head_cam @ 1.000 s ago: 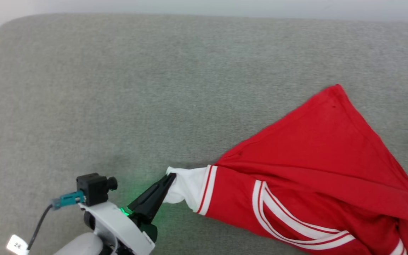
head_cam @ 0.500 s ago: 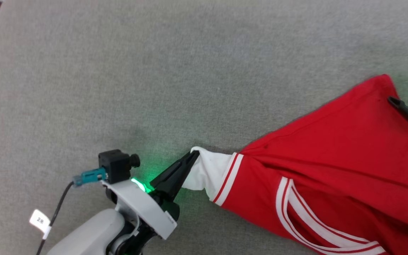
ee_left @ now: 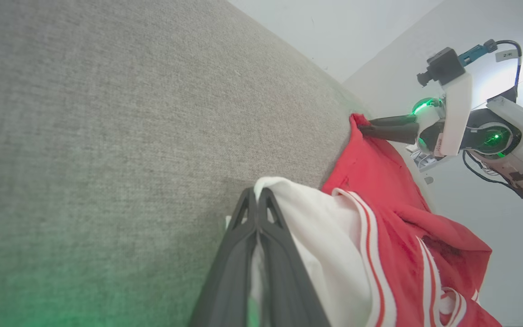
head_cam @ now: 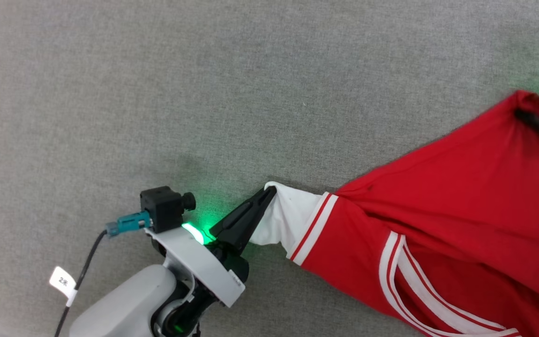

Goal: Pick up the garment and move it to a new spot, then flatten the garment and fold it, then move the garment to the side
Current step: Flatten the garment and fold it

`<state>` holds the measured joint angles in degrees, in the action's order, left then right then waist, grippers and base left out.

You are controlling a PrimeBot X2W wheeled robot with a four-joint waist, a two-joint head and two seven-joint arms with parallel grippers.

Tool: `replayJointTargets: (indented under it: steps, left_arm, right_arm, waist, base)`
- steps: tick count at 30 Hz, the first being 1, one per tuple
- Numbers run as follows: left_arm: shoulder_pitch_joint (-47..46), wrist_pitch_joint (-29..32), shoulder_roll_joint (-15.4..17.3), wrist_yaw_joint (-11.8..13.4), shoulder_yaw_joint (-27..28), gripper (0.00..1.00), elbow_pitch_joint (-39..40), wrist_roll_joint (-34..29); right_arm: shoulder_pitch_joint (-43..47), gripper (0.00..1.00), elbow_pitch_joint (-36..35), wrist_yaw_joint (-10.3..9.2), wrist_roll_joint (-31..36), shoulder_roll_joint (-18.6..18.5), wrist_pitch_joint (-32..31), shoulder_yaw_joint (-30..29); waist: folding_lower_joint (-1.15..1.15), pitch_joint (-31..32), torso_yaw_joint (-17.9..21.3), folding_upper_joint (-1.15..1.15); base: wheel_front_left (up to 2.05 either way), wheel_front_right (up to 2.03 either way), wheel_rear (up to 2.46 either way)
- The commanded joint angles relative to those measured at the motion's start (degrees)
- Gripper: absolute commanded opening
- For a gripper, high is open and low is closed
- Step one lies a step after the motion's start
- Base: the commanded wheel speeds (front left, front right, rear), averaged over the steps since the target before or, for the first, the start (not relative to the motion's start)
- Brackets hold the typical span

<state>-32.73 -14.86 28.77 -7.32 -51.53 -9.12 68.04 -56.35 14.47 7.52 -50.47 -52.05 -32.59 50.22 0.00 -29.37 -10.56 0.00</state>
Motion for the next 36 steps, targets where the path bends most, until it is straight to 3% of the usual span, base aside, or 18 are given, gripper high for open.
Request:
replayJointTargets:
  steps: [1,12,18,24,28,36]
  left_arm:
    - [0.4,0.0,0.3,-0.2,-0.5,0.00,-1.1,0.9]
    - [-1.6,-0.4,6.5,-0.2,4.4,0.00,6.6,6.5]
    - [-8.6,3.6,8.7,-0.2,5.7,0.00,5.7,9.5]
    - [-27.2,11.8,7.0,-0.1,8.7,0.00,-2.9,11.9]
    - [-43.0,15.8,4.5,-0.1,9.9,0.00,-12.9,9.2]
    - [-67.4,10.0,-0.6,0.2,12.6,0.00,-33.3,2.0]
  right_arm:
    - [1.6,0.00,2.8,-0.06,-1.4,2.5,1.9,4.1]
    - [-3.7,0.00,14.0,-0.06,-7.3,4.7,17.2,-1.8]
    - [-6.8,0.00,21.7,-0.07,-7.4,7.0,23.4,-7.5]
    - [-17.4,0.00,33.3,-0.08,-3.5,12.0,30.8,-15.3]
    - [-27.8,0.00,40.0,-0.09,0.4,14.3,35.8,-19.7]
    - [-43.2,0.00,50.8,-0.16,7.9,18.8,44.4,-23.6]
  waist:
    - [0.00,1.3,0.8,0.00]
    - [0.00,6.5,4.9,0.00]
    - [0.00,6.6,6.3,0.00]
    - [0.00,4.5,8.0,0.00]
    - [0.00,2.8,9.1,0.00]
    - [0.00,1.4,11.3,0.00]
  base:
    - [0.00,0.00,0.00]
    - [0.00,0.00,0.00]
    - [0.00,0.00,0.00]
    - [0.00,0.00,0.00]
    - [0.00,0.00,0.00]
    - [0.00,0.00,0.00]
